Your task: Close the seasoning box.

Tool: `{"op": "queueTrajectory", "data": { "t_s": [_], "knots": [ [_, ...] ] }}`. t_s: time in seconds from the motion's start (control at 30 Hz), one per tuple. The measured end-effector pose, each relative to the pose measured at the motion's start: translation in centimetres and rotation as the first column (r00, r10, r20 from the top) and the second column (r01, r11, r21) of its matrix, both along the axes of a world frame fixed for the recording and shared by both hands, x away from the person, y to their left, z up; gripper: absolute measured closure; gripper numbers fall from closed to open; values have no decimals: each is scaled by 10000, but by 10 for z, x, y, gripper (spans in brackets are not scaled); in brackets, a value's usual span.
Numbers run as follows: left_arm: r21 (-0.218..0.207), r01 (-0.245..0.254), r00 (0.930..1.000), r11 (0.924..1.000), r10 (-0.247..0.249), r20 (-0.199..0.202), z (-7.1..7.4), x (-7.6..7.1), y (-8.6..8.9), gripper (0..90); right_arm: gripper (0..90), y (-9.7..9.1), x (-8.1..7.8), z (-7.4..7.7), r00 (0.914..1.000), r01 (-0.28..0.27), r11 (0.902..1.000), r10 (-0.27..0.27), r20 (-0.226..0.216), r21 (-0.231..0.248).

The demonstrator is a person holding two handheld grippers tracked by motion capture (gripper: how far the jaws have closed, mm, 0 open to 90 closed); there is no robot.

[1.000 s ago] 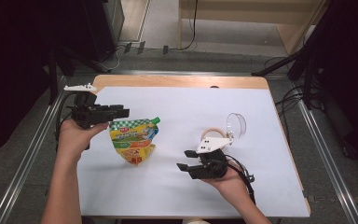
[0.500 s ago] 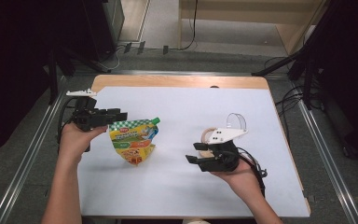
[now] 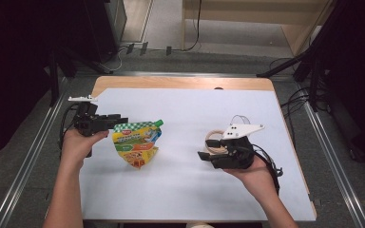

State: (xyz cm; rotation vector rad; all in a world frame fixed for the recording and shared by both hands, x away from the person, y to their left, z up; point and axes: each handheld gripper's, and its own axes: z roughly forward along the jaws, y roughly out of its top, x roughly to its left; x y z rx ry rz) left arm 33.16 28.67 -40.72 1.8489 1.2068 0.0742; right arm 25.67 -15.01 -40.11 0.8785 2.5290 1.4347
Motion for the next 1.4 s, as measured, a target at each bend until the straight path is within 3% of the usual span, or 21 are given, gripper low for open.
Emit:
{"op": "queueTrajectory", "data": {
  "t_s": [0.2, 0.47, 0.83, 1.4],
  "knots": [
    [260, 92, 9997, 9996, -87, -218, -7, 1, -3, 472, 485, -10, 1, 9, 9998, 197, 9998, -198, 99, 99],
    [461, 102, 9999, 9989, -97, -101, -16, 2, -2, 473, 484, -26, 3, 20, 9984, 482, 9987, -487, 286, 174],
    [435, 163, 9995, 9989, -151, -276, -22, 3, -4, 477, 485, -54, 6, 34, 9933, 1056, 9943, -1063, 444, 178],
    [461, 324, 9990, 9984, -310, -312, -22, 3, -5, 470, 589, -105, 9, 49, 9754, 2133, 9764, -2148, 491, 337]
  ]
}}
